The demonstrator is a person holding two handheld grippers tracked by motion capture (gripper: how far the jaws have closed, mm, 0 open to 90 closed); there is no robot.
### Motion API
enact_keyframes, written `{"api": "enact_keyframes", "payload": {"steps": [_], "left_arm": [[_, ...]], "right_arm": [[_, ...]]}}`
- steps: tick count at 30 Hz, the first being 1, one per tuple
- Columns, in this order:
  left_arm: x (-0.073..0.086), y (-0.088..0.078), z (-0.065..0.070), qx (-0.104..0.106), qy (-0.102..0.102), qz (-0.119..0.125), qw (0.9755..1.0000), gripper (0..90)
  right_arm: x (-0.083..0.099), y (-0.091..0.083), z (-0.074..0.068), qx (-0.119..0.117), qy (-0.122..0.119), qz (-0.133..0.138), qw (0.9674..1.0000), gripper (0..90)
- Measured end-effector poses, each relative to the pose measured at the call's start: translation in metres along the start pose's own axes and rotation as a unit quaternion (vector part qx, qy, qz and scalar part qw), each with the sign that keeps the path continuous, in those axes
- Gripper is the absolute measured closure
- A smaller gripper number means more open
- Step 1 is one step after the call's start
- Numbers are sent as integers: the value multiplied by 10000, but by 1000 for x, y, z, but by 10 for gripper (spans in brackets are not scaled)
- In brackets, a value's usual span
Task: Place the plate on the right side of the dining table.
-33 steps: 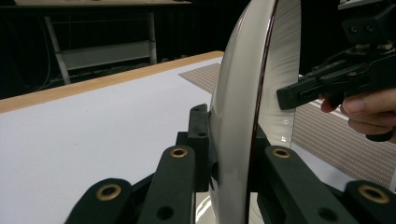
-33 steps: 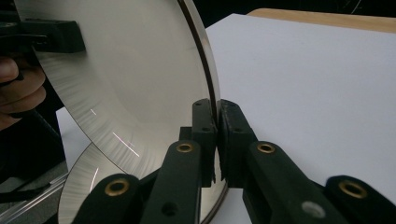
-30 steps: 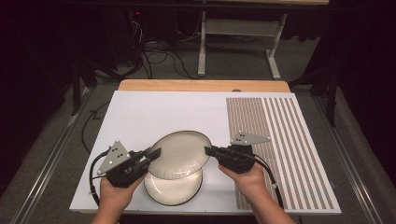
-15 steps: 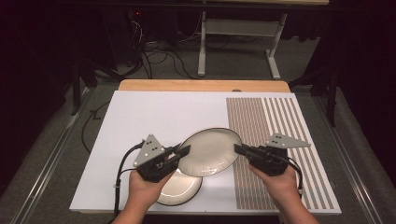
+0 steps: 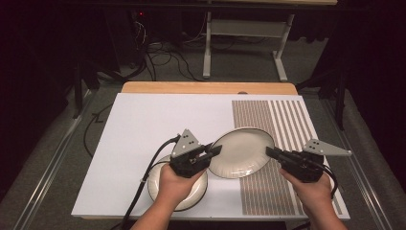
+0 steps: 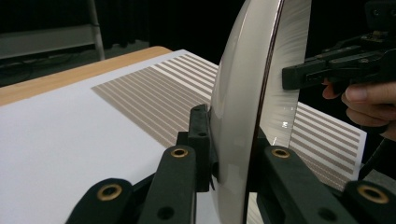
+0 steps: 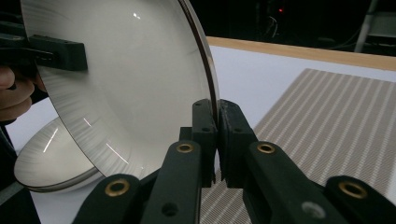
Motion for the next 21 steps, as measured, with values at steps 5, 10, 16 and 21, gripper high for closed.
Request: {"api": "enact_keyframes", "payload": {"steps": [5, 10, 16, 21], "left_arm": [[-5, 30, 7, 156, 42, -226, 9996, 804], [-5, 57, 12, 237, -33, -367, 9990, 803], [-4, 80, 15, 370, -87, -445, 9983, 800], [-2, 96, 21, 431, -169, -551, 9974, 795]], "right_arm": [[4, -17, 16, 259, 69, 1, 9996, 880], [14, -28, 34, 461, 248, 16, 9986, 878], [23, -38, 50, 666, 334, 46, 9972, 878], [30, -50, 58, 838, 406, 50, 9956, 879]]}}
Point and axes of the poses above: each handheld gripper's, and its own axes: y roughly forward along the jaws, x roughly out of its underside, z roughly to its right, the point moved 1 cm from there along y, roughly forward along the jaws, and after that the axes turned 3 degrees about z, right-handed, at the moved point
